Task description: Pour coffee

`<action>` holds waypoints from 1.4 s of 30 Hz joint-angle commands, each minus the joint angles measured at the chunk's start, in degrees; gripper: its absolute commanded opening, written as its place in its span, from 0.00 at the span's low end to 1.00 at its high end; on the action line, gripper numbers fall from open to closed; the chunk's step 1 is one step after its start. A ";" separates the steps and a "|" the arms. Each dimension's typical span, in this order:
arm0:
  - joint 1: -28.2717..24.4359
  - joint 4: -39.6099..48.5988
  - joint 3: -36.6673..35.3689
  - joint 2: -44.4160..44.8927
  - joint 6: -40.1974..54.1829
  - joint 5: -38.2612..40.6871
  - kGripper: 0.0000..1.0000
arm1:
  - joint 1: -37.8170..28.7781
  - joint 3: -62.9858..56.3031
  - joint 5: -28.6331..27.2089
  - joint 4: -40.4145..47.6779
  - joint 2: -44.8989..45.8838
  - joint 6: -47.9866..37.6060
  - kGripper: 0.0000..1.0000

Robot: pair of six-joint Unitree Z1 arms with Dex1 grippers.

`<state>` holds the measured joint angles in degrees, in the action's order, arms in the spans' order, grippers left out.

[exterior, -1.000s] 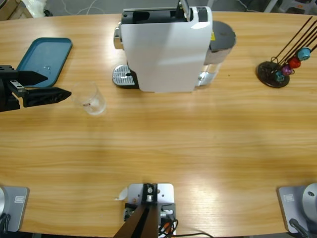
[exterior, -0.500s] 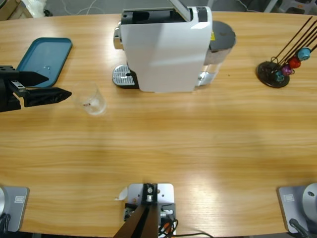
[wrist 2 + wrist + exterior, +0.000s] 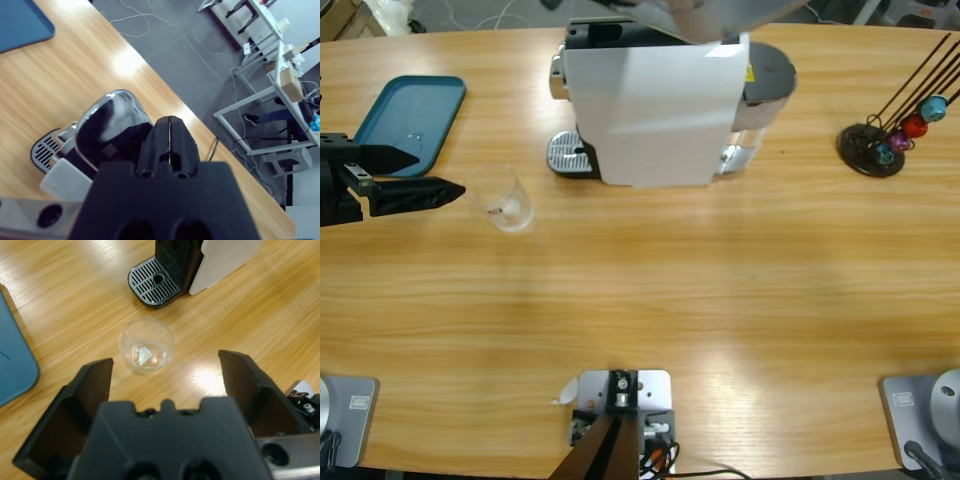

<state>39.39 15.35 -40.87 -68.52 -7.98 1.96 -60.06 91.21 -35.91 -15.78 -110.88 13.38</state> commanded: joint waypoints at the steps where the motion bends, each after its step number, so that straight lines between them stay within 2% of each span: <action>1: 0.16 -0.41 1.14 -2.31 -0.11 1.20 0.91 | -2.92 -6.13 2.32 1.87 -7.04 -2.41 0.00; 26: 0.16 -0.41 1.06 -2.50 -0.11 1.29 0.90 | -6.35 -10.95 3.48 5.67 -10.76 -8.16 0.00; 37: 0.16 -0.32 1.07 -2.43 -0.11 1.29 0.90 | -6.15 -12.90 3.04 7.80 -10.31 -8.71 0.00; 42: 0.16 -0.37 1.00 -2.78 -0.11 1.38 0.90 | -4.36 -12.25 1.98 7.87 -6.54 -6.62 0.00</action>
<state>39.40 15.35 -40.89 -69.64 -7.98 2.34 -67.27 80.27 -32.98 -7.63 -117.58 4.99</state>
